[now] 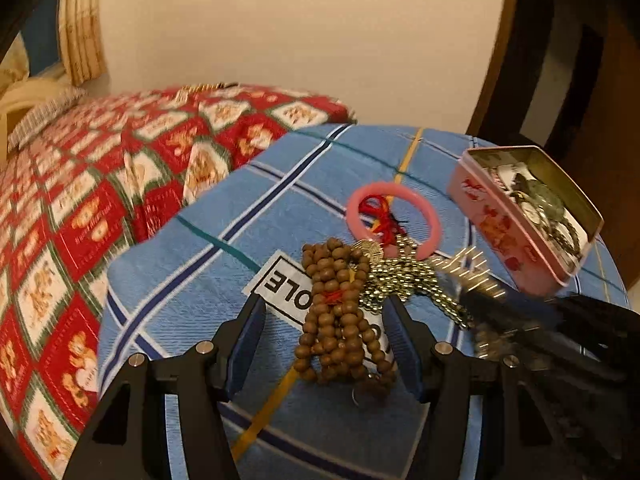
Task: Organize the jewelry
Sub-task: 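Lift the pearl necklace with the right tool while the left grasps the brown wooden bead bracelet, then lower the pearls and wooden beads into the pink tin and open both tools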
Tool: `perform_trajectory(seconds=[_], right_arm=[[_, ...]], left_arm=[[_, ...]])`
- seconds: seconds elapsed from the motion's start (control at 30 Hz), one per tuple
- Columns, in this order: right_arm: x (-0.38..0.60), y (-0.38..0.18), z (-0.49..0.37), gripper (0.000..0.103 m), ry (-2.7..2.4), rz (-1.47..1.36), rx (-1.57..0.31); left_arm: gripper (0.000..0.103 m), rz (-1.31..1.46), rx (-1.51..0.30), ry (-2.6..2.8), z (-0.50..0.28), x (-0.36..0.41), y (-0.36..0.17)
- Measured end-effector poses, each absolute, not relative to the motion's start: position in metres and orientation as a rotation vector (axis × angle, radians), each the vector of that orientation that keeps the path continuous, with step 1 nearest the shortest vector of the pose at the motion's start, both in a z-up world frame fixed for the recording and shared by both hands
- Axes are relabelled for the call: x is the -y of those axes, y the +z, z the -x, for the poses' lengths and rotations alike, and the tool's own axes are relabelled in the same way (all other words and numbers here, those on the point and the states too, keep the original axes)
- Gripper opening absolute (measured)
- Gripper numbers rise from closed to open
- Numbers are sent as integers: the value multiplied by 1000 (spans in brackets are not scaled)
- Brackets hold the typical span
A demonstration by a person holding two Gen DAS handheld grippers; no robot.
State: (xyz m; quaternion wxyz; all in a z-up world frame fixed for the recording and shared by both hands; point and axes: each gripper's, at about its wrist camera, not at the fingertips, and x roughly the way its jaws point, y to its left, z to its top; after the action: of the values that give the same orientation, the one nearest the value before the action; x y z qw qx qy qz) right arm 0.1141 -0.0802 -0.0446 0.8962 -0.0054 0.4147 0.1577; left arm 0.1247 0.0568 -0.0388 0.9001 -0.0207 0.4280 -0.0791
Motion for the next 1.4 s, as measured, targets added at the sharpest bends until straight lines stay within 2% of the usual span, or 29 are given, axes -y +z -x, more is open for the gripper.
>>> perform_trajectory(seconds=[0.07,0.13,0.17,0.27,0.37,0.8,1.4], right_arm=[[87,-33,-110,16,337,-24,-801],[94,-22,-105,16,360,-72,-747],[97,-17,-102,16,370,-95,-721],[105,-9,-98,16,382,-149,-672],[111,-7,-98,16,371,-178,-654],[131,2,-91,16,325,-247,-583],[205,16,-44,16,114,-298,-479]], left_arm=[[61,76,-915,-166,-130,-59,-44],[50,86,-917,-168,-132,-59,-45],[37,85,-923,-178,-133,-58,-46],[26,80,-920,-189,-132,-56,-45],[22,96,-893,-196,-127,-58,-42],[21,171,-609,-166,-71,-86,8],[21,115,-585,-376,-51,-16,14]])
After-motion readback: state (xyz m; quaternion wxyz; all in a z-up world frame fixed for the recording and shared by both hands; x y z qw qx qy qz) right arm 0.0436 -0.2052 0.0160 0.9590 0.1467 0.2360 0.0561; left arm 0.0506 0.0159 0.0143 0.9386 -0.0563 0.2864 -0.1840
